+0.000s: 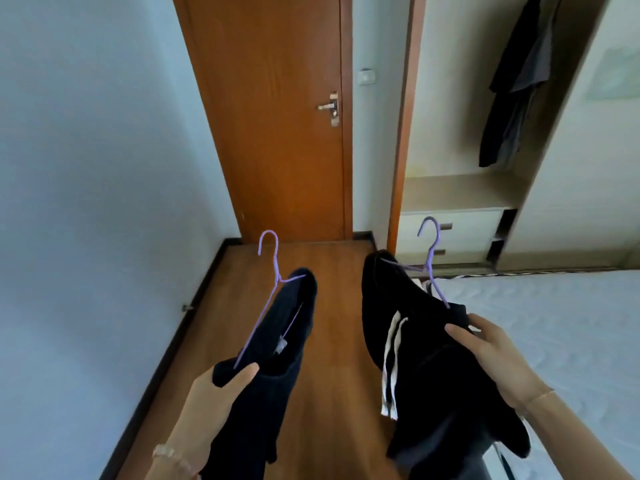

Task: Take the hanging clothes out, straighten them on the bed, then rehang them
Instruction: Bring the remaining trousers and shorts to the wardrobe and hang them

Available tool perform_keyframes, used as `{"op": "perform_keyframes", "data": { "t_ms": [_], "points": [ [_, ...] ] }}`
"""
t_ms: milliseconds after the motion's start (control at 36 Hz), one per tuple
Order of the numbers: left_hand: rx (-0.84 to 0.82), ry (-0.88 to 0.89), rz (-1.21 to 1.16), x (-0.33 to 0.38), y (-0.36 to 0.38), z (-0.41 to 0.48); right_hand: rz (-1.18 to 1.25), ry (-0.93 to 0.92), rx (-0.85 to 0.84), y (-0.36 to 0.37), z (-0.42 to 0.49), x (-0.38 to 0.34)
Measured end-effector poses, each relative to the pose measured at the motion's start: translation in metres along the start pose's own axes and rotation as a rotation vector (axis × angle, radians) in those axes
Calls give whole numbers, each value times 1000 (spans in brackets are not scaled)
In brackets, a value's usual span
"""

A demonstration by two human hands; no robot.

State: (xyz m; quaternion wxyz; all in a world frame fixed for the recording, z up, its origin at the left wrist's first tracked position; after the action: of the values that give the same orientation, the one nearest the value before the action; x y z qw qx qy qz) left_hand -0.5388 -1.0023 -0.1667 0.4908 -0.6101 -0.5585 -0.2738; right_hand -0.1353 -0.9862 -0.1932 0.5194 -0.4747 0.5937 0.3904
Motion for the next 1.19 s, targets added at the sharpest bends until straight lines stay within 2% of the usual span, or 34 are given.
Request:
{"op": "perform_keyframes", "data": {
  "t_ms": [250, 444, 611, 722, 806, 1056, 1194],
  "points": [
    [85, -41, -38, 71, -7, 133, 51, -41, -47, 49, 172, -56],
    [82, 6, -74, 143, 27, 247, 98, -83, 53, 44, 272, -85],
    [-70, 95, 19, 199, 95, 367, 78, -93, 201, 26, 356, -85],
    [-230, 115, 40, 246, 150, 439, 108, -60, 292, 16, 412, -91],
    [-380, 160, 76, 289, 195, 482, 128, -102, 352, 5, 444, -116],
    [-723, 271, 77, 395, 341, 555, 24, -176, 599, -68, 500, -160],
    [-845, 318, 97, 432, 427, 581, -28, -155, 645, -109, 543, -158]
  ]
}}
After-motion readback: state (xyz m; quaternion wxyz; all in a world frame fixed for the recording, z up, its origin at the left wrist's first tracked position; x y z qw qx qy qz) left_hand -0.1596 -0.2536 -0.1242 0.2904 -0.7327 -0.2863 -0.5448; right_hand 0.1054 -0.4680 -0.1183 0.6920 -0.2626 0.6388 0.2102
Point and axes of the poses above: each hand's wrist, its own z-axis towards the middle knuckle, its own y-axis out of the palm, x = y × z, the point moved 9 cm from there along z, towards the middle knuckle, and after that the axes turned 3 degrees about -y, right-handed, at the moved point
